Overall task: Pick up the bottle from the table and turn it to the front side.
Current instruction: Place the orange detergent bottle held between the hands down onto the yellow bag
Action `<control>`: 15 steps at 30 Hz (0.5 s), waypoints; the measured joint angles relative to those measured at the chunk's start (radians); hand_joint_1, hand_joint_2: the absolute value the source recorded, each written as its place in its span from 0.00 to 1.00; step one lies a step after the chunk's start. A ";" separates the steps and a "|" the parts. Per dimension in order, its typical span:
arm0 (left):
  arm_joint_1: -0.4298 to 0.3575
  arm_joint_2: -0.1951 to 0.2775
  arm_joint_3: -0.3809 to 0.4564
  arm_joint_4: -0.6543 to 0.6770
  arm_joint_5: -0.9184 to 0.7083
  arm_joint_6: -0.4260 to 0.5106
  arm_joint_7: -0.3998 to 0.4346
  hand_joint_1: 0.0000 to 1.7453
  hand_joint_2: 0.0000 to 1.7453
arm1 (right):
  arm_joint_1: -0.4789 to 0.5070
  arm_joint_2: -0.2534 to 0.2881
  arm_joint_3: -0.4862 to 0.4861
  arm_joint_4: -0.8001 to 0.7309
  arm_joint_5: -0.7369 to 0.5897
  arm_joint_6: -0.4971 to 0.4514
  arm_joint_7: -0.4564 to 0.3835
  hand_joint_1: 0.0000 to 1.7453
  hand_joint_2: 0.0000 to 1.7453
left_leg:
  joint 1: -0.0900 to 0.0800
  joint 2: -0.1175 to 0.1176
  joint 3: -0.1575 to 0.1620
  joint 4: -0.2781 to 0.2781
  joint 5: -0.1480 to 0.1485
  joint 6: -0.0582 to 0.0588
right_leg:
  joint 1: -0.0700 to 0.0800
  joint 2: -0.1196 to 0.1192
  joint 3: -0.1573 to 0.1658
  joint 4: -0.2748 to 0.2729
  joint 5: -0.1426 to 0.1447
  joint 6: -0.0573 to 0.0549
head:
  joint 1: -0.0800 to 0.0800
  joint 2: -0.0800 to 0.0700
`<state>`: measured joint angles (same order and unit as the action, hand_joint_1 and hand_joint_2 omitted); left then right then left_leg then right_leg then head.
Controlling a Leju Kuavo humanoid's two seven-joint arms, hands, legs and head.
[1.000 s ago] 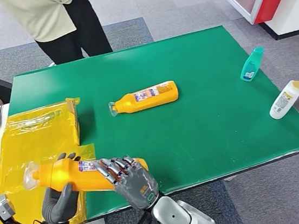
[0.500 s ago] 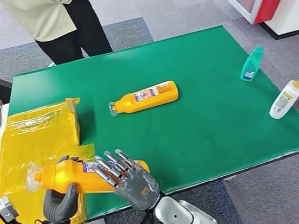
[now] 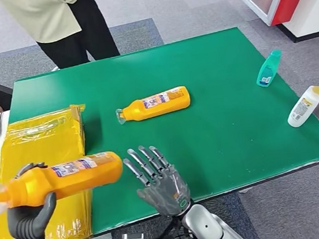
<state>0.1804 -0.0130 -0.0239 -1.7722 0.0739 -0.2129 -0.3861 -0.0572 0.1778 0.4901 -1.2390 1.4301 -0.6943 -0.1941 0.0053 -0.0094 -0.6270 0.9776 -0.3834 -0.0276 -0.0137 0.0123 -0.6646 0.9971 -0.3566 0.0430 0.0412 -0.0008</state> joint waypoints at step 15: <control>-0.083 0.074 0.128 -0.187 -0.707 0.210 0.198 1.00 1.00 | 0.112 -0.003 -0.128 -0.127 -0.077 0.000 0.012 0.00 1.00 | 0.000 0.000 0.000 0.000 0.000 -0.001 | 0.000 0.000 0.000 0.000 0.001 -0.001 | 0.000 0.000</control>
<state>0.0978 0.0612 0.1037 -1.9588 -0.6327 -0.0030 -0.1884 0.0553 0.1747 0.3621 -1.3662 1.3528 -0.6942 -0.1818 0.0058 -0.0094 -0.6268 0.9776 -0.3830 -0.0282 -0.0132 0.0123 -0.6649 0.9970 -0.3560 0.0421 0.0413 -0.0008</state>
